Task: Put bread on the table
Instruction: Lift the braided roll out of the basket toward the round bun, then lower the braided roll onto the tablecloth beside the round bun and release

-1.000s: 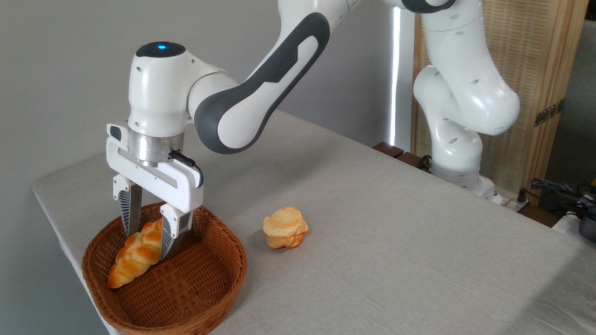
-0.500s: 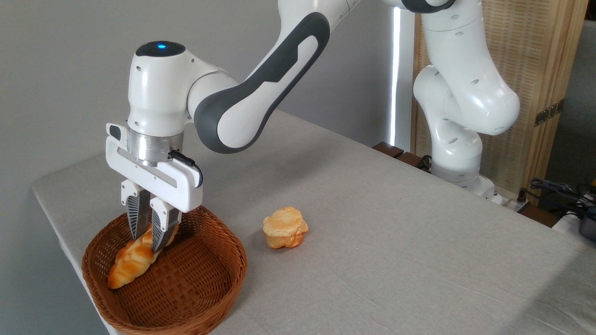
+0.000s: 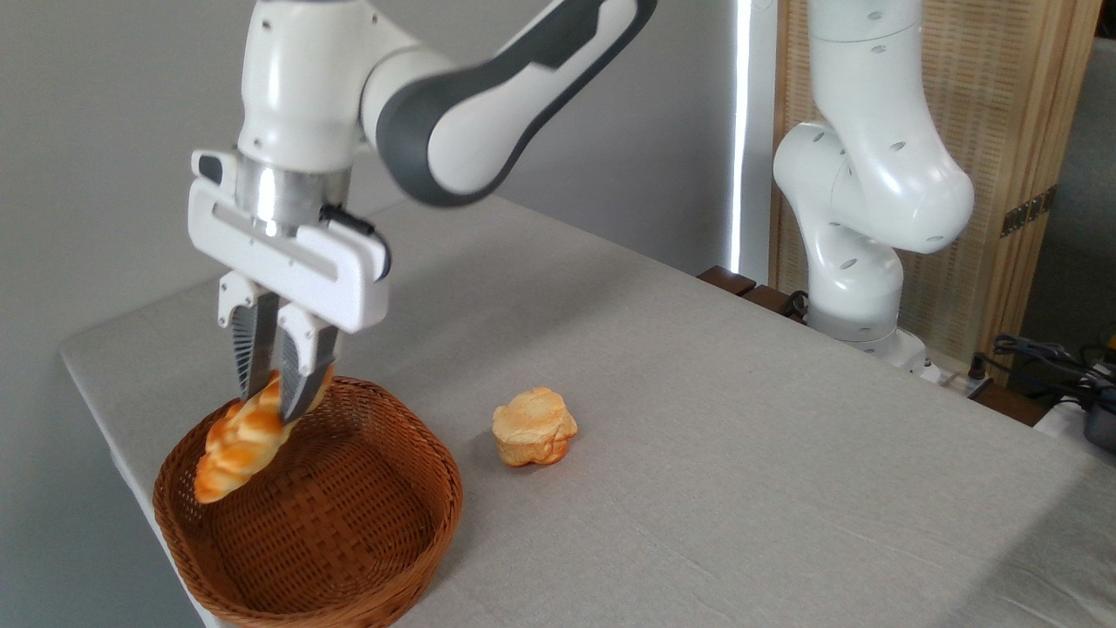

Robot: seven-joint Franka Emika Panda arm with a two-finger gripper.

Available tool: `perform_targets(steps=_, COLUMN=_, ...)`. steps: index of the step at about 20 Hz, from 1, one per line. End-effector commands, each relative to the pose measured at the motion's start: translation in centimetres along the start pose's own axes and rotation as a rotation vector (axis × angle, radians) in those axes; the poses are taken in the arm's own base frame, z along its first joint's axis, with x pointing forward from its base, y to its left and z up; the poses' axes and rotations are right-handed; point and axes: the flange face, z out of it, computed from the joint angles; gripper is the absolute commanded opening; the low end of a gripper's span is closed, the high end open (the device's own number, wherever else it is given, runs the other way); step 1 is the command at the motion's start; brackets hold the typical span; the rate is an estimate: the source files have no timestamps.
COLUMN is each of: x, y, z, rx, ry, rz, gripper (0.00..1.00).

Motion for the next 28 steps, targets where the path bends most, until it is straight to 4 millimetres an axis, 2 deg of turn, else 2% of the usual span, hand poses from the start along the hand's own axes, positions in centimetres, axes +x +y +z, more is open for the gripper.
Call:
perform_targets(steps=1, x=-1.2, y=-0.1, z=-4.7, rx=0.006, ry=-0.039, rz=0.008, gripper=0.44)
perform_targets(steps=4, x=-2.9, y=0.4, z=-5.9, rx=-0.003, ry=-0.079, rz=0.052, gripper=0.45)
perform_targets(steps=9, x=-7.8, y=2.0, z=-7.4, rx=-0.049, ry=-0.197, rz=0.215, gripper=0.45)
perform_targets(steps=13, x=-11.1, y=3.5, z=-7.6, rx=-0.09, ry=-0.283, rz=0.302, gripper=0.45)
perform_targets(steps=15, x=-12.1, y=5.3, z=-6.6, rx=-0.123, ry=-0.334, rz=0.342, gripper=0.47)
perform_targets(steps=16, x=-12.4, y=6.3, z=-5.9, rx=-0.133, ry=-0.35, rz=0.363, gripper=0.51)
perform_targets(steps=17, x=-12.8, y=7.0, z=-5.3, rx=-0.14, ry=-0.361, rz=0.375, gripper=0.63)
perform_targets(steps=18, x=-12.9, y=7.3, z=-4.8, rx=-0.143, ry=-0.369, rz=0.379, gripper=0.84)
perform_targets(steps=19, x=-12.7, y=7.6, z=-4.6, rx=-0.144, ry=-0.366, rz=0.385, gripper=0.89)
perform_targets(steps=21, x=-12.3, y=7.6, z=-4.0, rx=-0.138, ry=-0.344, rz=0.385, gripper=0.94)
perform_targets(steps=24, x=-11.4, y=7.4, z=-3.0, rx=-0.122, ry=-0.295, rz=0.383, gripper=0.97)
perform_targets(steps=28, x=-11.4, y=7.4, z=-3.0, rx=-0.12, ry=-0.294, rz=0.384, gripper=1.0)
